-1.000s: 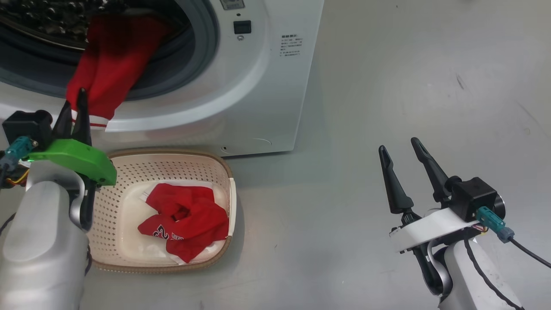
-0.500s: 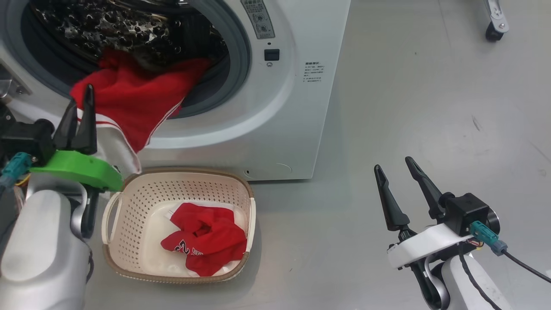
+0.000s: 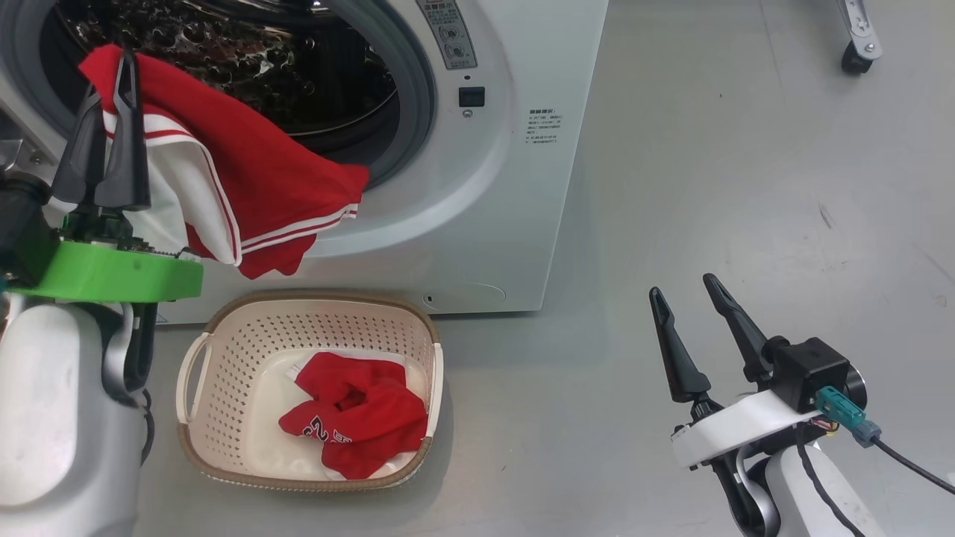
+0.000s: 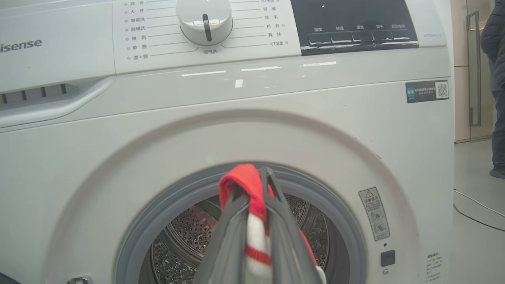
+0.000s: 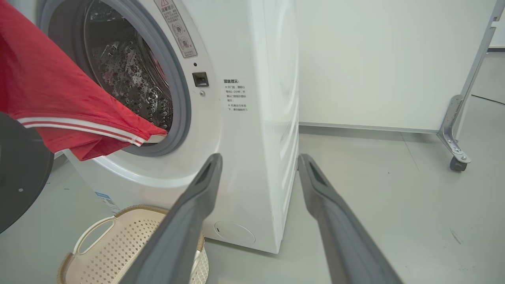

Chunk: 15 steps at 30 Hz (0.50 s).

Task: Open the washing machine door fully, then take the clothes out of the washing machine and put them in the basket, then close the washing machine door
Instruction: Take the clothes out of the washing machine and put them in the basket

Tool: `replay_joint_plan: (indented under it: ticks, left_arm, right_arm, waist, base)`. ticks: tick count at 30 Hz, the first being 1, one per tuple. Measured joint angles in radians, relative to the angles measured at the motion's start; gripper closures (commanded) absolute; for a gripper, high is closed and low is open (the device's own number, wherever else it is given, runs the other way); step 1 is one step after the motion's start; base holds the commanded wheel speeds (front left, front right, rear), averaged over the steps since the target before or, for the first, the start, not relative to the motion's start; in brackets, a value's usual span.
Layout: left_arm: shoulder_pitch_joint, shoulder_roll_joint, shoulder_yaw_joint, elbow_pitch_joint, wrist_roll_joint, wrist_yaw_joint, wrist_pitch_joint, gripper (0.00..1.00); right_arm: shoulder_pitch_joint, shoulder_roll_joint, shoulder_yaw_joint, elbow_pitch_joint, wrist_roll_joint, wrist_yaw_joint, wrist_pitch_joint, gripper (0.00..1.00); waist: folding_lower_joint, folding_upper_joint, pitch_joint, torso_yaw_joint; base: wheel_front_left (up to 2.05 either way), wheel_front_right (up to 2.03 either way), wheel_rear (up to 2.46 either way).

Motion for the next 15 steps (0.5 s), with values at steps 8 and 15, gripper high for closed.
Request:
replay_joint_plan:
  ticks: [8, 15]
  left_arm:
    - [0.025, -0.006, 0.023, -0.138, 0.022, 0.000, -0.001, 1.00]
    - [0.088, -0.019, 0.012, -0.158, 0.023, 0.000, -0.001, 1.00]
  right_arm:
    - [0.000, 0.002, -0.007, -0.006, 0.000, 0.000, 0.000, 0.00]
    - [0.000, 0.004, -0.007, -0.008, -0.005, 0.006, 0.000, 0.00]
  waist:
    - [0.0000, 0.0000, 0.007, 0.000]
    - [0.0000, 0.0000, 0.012, -0.001]
  base:
    - [0.00, 0.00, 0.00]
    - [0.00, 0.00, 0.00]
